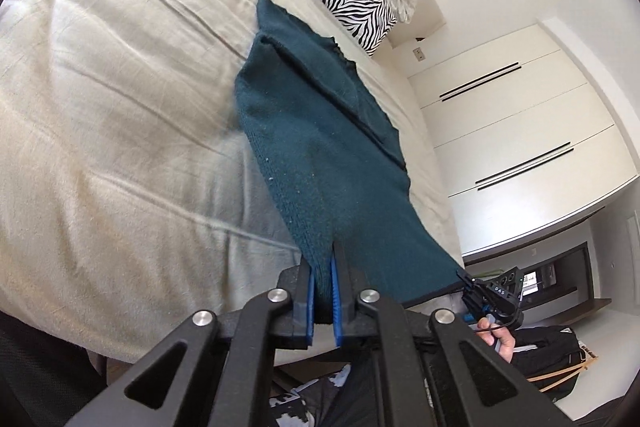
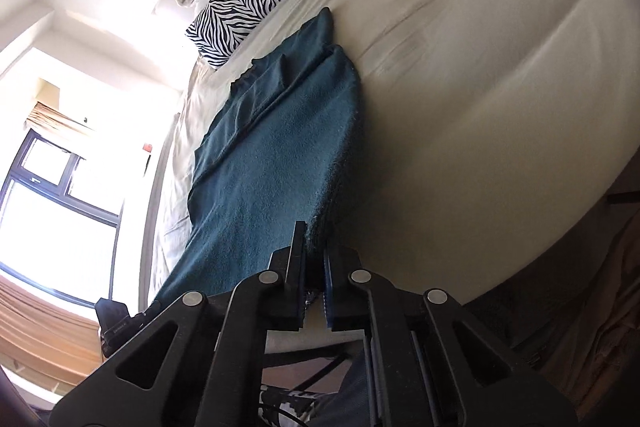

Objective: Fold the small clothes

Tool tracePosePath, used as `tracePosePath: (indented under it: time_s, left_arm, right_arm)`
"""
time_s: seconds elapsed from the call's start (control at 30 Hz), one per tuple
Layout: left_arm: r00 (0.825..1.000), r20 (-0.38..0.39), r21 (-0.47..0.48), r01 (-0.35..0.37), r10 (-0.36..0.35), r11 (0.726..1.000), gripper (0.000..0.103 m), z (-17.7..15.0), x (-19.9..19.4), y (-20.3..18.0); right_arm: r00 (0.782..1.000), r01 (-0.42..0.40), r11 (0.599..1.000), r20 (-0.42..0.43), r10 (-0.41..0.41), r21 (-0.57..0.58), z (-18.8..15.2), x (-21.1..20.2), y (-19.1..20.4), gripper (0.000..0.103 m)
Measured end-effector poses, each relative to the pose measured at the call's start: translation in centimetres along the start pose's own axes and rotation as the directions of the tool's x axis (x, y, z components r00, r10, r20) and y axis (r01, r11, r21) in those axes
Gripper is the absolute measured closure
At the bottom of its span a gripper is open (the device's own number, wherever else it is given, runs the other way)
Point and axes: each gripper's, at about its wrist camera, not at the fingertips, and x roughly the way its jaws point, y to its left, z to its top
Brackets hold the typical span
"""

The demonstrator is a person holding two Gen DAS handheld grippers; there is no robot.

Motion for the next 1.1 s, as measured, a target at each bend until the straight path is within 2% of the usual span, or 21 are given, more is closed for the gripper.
tracePosePath:
  time_s: [0.1, 0.3, 0.47, 0.67, 0.83, 1.0, 1.03, 1.07, 1.1]
  left_arm:
    - [0.999, 0.003, -0.031, 0.051, -0.051, 0.998, 0.096, 0.4, -0.2, -0.1]
    - [0.995, 0.027, -0.096, 0.103, -0.101, 0.99, 0.096, 1.4, -0.4, 0.8]
    - [0.988, 0.077, -0.079, 0.136, -0.13, 0.988, 0.096, 4.3, -0.7, -0.3]
    - [0.975, 0.146, -0.047, 0.174, -0.165, 0.984, 0.095, 9.7, 0.2, -2.2]
    - [0.967, 0.194, -0.066, 0.183, -0.167, 0.981, 0.095, 15.2, 2.8, -2.1]
    - [0.97, 0.209, -0.077, 0.144, -0.125, 0.987, 0.095, 21.1, 6.8, -1.7]
    - [0.971, 0.208, -0.083, 0.136, -0.116, 0.987, 0.095, 22.2, 7.6, -1.6]
    - [0.973, 0.202, -0.082, 0.129, -0.11, 0.988, 0.095, 23.2, 8.4, -1.3]
    - [0.975, 0.199, -0.079, 0.112, -0.094, 0.991, 0.095, 24.2, 9.2, -1.2]
  right_arm:
    - [0.999, -0.036, 0.999, 0.004, 0.036, 0.009, 0.5, 0.5, 0.7, 0.097]
    - [0.996, -0.082, 0.996, 0.035, 0.081, 0.019, 2.5, 1.4, 1.8, 0.097]
    - [0.991, -0.106, 0.994, 0.077, 0.106, -0.002, 6.2, 2.3, 3.6, 0.097]
    - [0.985, -0.112, 0.994, 0.134, 0.112, -0.007, 11.8, 5.0, 5.3, 0.097]
    - [0.98, -0.095, 0.995, 0.175, 0.095, -0.006, 17.2, 8.4, 6.6, 0.097]
    - [0.98, -0.054, 0.999, 0.189, 0.054, -0.009, 22.6, 12.6, 7.5, 0.097]
    - [0.98, -0.054, 0.999, 0.189, 0.054, -0.009, 22.6, 12.6, 7.5, 0.097]
    - [0.981, -0.031, 1.0, 0.191, 0.031, -0.002, 24.6, 14.5, 7.4, 0.097]
    - [0.981, -0.031, 1.0, 0.191, 0.031, -0.002, 24.6, 14.5, 7.4, 0.097]
